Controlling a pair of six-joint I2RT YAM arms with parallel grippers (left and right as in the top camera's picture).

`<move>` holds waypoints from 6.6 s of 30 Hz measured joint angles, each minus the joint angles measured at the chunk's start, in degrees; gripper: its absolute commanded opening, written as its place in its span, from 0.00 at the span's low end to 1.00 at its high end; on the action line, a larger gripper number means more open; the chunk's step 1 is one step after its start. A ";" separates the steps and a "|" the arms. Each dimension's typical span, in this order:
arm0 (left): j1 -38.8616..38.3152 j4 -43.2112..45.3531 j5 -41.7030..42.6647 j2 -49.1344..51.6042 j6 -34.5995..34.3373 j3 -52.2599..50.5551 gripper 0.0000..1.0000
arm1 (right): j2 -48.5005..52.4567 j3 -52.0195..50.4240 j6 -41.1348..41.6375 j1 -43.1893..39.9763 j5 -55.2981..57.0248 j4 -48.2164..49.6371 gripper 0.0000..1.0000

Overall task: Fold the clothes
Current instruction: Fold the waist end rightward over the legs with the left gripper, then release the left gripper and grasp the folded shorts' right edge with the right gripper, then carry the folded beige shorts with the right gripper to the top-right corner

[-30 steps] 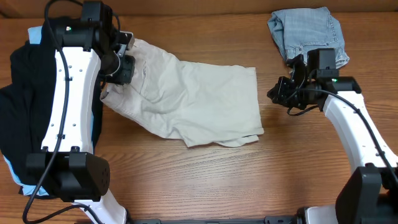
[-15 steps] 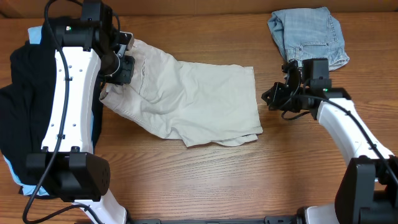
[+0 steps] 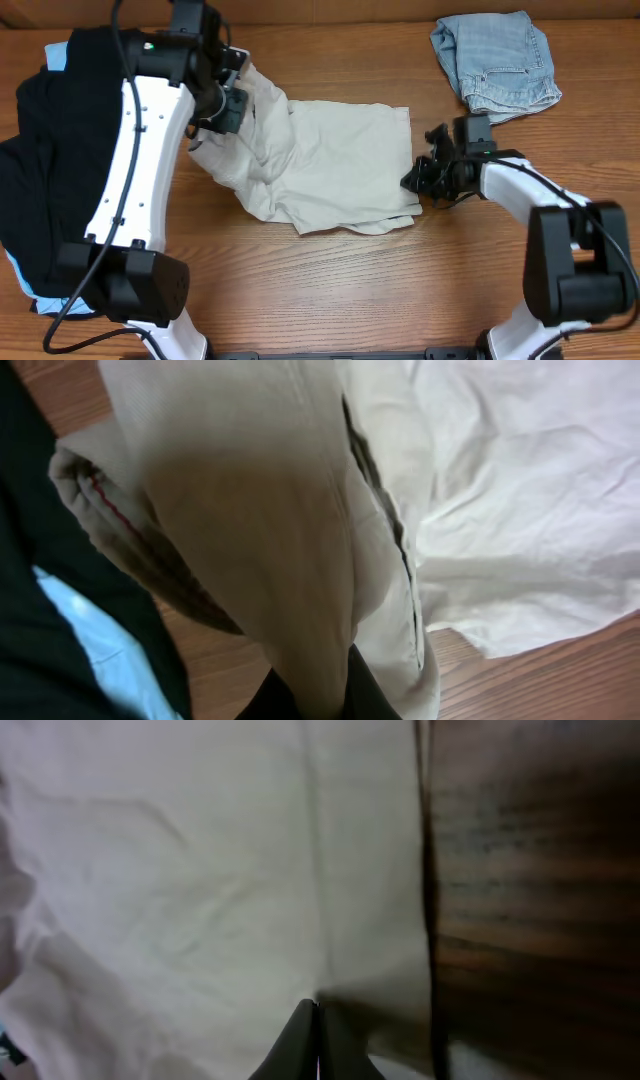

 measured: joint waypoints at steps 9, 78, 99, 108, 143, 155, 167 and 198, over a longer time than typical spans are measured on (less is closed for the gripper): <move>-7.76 4.81 1.40 0.00 -5.29 0.00 0.04 | 1.01 -0.07 1.09 0.00 -1.07 0.26 0.04; -8.48 -14.45 4.85 15.67 -7.08 33.55 1.00 | -2.01 0.70 5.49 11.54 29.75 6.43 0.75; -8.48 -16.13 3.65 15.67 -7.08 33.55 1.00 | 0.33 6.38 6.25 6.47 0.46 4.94 0.04; -8.48 -16.55 3.65 15.67 -7.08 33.55 1.00 | 0.50 16.33 9.40 -0.92 -8.63 2.34 0.04; -8.48 -16.26 3.65 15.67 -7.08 33.55 1.00 | 10.51 19.37 8.92 8.31 20.72 -3.56 0.05; -8.48 -16.26 3.65 15.67 -7.08 33.55 1.00 | 13.84 20.26 8.98 4.83 -2.93 -1.55 0.04; -8.48 -16.37 3.65 15.67 -7.08 33.55 1.00 | 7.04 23.10 9.01 -2.47 -19.50 -4.94 0.04; -8.48 -15.87 3.65 15.67 -7.10 33.55 1.00 | 0.68 30.56 37.18 -22.08 -5.35 40.30 0.04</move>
